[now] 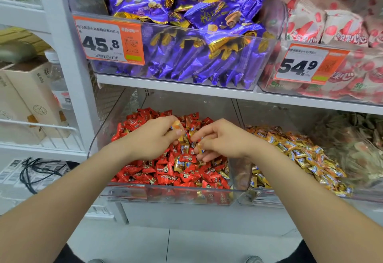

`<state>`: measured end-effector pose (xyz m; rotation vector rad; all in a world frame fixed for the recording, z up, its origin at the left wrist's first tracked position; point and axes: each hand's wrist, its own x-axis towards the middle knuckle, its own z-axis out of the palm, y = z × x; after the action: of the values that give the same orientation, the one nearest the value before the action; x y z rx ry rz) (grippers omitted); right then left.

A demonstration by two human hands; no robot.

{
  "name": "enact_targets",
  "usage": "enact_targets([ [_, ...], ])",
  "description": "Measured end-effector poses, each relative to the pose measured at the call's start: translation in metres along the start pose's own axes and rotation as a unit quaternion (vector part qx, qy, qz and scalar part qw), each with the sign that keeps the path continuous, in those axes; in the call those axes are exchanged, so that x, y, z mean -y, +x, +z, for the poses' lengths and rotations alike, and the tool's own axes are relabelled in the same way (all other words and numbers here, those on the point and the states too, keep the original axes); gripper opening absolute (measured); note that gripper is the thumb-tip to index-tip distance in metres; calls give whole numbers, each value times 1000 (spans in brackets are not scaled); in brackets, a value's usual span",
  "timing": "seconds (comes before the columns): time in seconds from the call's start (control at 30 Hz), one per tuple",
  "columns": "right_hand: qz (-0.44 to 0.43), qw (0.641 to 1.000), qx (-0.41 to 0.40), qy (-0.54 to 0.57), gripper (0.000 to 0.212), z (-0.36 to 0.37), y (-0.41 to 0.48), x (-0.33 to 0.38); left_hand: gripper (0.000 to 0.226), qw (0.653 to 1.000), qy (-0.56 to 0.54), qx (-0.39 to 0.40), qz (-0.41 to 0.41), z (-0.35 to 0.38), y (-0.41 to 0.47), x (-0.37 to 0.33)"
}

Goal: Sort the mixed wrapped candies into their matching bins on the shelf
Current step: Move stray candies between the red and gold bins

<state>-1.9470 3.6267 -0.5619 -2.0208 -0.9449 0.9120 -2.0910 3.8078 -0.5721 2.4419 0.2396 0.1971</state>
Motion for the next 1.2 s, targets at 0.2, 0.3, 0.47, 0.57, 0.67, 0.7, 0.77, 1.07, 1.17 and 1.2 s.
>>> enact_targets([
  [0.2, -39, 969, -75, -234, 35, 3, 9, -6, 19, 962, -245, -48, -112, 9, 9, -20],
  [0.3, -40, 958, -78, -274, 40, 14, 11, -4, 47, 975, -182, -29, -121, 9, 10, -23],
  [0.47, -40, 962, -94, -254, 31, 27, 23, -6, 44, 994, -59, -20, -86, 11, 14, -13],
  [0.57, -27, 957, -100, -271, 42, 34, 33, -12, 22, 996, -16, 20, -87, 16, 12, -6],
  [0.67, -46, 948, -120, -292, 61, 38, 41, -18, 30, 993, 33, 61, -94, 17, 8, -2],
  [0.7, -51, 945, -125, -298, 70, 38, 42, -17, 31, 991, 50, 78, -99, 16, 6, -2],
  [0.77, -64, 938, -130, -315, 78, 37, 44, -16, 31, 985, 89, 113, -97, 14, 2, -4],
  [1.07, -103, 937, -122, -311, 19, 32, 47, -22, 34, 966, 237, 102, -21, 28, -12, -15],
  [1.17, -87, 945, -108, -296, 16, 29, 45, -20, 18, 974, 211, 77, -15, 29, -11, -16],
  [1.2, -80, 950, -108, -283, 14, 27, 44, -18, 17, 978, 195, 72, -24, 27, -10, -16],
])
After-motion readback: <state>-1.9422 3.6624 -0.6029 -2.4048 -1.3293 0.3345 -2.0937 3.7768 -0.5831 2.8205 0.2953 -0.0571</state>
